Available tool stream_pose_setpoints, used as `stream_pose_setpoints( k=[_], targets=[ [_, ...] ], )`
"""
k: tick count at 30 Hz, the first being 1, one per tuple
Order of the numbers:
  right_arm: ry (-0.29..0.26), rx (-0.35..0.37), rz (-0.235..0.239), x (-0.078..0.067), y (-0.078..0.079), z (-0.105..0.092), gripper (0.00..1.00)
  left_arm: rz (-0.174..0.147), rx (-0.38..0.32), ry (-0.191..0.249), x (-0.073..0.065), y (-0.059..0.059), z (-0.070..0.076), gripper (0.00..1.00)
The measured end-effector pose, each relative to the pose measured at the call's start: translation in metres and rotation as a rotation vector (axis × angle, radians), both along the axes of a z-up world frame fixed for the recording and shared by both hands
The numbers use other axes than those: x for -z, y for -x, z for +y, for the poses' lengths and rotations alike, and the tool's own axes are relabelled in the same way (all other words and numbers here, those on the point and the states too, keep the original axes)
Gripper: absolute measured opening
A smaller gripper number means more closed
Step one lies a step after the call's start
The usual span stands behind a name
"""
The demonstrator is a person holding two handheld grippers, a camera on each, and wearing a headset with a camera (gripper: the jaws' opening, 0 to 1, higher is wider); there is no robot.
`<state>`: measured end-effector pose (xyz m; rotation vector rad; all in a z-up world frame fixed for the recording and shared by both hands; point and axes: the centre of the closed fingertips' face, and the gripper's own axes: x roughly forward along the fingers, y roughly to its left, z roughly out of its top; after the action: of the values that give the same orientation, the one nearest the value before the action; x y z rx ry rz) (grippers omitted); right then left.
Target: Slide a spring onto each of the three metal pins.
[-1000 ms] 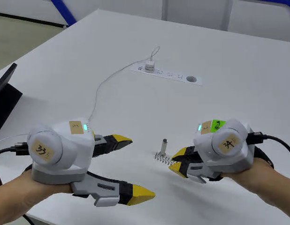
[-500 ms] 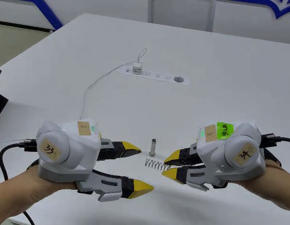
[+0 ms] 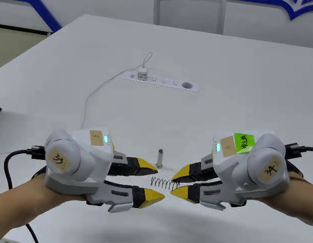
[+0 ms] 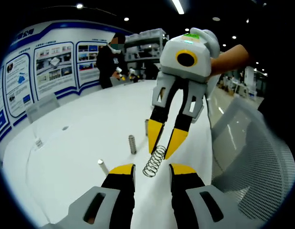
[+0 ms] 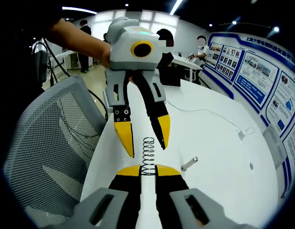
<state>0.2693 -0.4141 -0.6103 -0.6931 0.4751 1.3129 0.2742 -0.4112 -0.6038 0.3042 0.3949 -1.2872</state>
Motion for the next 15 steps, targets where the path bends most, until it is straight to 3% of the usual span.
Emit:
stream_pose_setpoints(
  k=[4,8,11,15],
  targets=[
    [0.001,-0.014,-0.001,-0.0006,0.003,0.0011,0.1,-0.002,0.007,-0.005,0.0004,0.0008,-0.0001,0.27],
    [0.006,-0.028,-0.001,-0.0007,0.0063,0.0015,0.1,-0.005,0.023,-0.007,-0.0007,0.0029,-0.0017,0.19],
    [0.005,-0.032,0.001,-0.0012,0.0074,0.0016,0.1,-0.01,0.029,-0.024,0.0015,0.0033,-0.0019,0.22],
    [0.01,-0.035,0.004,-0.0012,0.0078,0.0007,0.1,-0.013,0.055,-0.027,0.0016,0.0077,-0.0038,0.15]
  ],
)
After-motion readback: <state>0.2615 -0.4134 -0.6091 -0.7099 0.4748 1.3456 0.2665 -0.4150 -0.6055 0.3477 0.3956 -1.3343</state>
